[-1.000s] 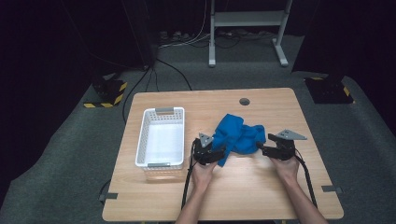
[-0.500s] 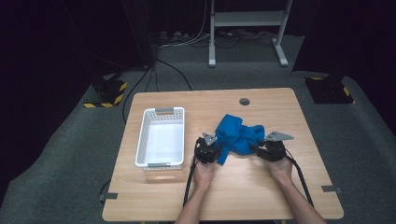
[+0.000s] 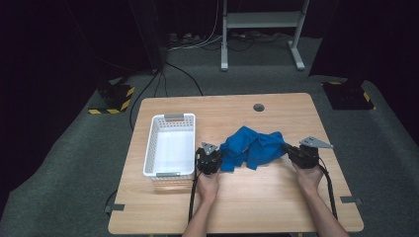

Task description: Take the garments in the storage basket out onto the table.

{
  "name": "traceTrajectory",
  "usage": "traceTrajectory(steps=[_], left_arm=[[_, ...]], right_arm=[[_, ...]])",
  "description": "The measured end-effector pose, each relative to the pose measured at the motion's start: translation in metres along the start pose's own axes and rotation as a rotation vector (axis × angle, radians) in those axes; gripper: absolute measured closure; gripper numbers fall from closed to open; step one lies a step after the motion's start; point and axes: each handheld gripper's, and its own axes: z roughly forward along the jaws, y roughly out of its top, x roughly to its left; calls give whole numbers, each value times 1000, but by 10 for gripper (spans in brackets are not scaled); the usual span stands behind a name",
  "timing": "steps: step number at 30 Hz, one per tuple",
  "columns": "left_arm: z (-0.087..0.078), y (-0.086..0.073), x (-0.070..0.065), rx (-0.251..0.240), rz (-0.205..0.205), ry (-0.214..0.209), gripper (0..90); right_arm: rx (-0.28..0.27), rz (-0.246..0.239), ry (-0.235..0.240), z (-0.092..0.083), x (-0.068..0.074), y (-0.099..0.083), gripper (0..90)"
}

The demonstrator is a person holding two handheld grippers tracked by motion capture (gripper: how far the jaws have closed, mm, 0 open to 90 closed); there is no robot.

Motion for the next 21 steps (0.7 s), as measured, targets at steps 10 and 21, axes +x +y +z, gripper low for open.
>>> traceTrajectory(steps=[10, 21], left_arm=[[5, 3, -14, -34, 48, -97, 355], [12, 7, -29, 3, 116, -46, 379]], right_arm=[[41, 4, -22, 9, 2, -3, 415], [-3, -162, -90, 5, 24, -2, 270]])
